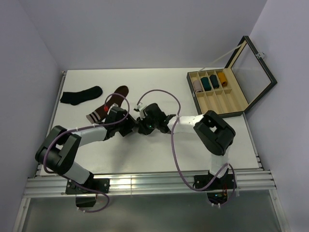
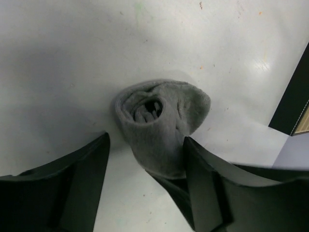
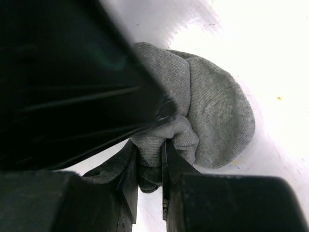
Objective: Roll the socks
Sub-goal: Roll the sock at the center of the board.
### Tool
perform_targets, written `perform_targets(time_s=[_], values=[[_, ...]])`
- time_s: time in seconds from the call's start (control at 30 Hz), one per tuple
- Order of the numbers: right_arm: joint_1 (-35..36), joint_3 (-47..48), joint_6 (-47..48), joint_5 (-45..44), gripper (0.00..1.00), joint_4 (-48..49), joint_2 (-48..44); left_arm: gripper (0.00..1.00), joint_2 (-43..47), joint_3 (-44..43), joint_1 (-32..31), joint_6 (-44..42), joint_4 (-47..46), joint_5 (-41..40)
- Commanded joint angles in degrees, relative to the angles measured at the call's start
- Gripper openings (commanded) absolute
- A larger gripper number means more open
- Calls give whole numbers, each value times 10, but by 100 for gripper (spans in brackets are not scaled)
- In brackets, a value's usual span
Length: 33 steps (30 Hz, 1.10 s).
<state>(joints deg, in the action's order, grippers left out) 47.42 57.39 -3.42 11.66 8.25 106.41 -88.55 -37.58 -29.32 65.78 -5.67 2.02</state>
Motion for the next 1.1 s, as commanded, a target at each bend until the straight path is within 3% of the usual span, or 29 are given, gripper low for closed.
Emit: perform_targets(time_s=[0.0, 0.27, 0.5, 0.87, 1.07], values=[[-28, 21, -28, 140, 0, -148, 49, 69, 32, 19, -8, -1, 38, -10], [-72, 105, -47, 278, 0, -229, 121, 70, 103, 66, -5, 31, 28, -54], [-99, 156, -82, 346, 0, -267, 179, 69, 98, 95, -5, 63, -1, -50], [-116, 157, -137, 396, 0, -243, 218, 75, 160, 174, -5, 96, -94, -84], [-118, 153, -160, 392, 0, -222, 220, 69, 126, 174, -10, 103, -101, -63]])
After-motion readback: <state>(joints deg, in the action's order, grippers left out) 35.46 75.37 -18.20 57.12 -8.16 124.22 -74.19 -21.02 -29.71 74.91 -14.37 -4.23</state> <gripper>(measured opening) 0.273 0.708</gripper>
